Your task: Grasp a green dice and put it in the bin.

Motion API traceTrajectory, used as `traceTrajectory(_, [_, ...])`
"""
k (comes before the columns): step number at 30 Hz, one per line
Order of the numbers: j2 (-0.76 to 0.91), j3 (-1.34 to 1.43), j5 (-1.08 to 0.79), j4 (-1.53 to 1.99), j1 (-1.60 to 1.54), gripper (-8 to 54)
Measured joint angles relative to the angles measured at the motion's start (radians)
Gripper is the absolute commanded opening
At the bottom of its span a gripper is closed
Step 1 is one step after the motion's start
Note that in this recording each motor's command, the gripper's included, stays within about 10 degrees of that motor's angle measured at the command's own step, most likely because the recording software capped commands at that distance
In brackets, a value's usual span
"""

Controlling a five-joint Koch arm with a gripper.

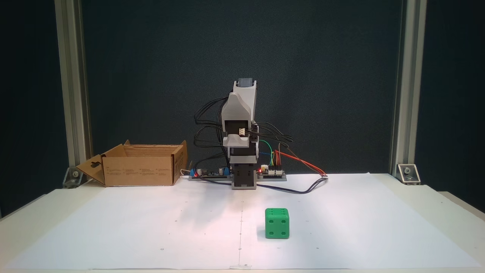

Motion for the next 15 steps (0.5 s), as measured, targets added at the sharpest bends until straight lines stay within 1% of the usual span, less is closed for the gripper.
traceTrajectory(6, [-0.002, 0.0, -0.009, 0.299, 0.021, 43.9])
traceTrajectory(15, [0.0, 0.0, -0.009, 0.302, 0.026, 43.9])
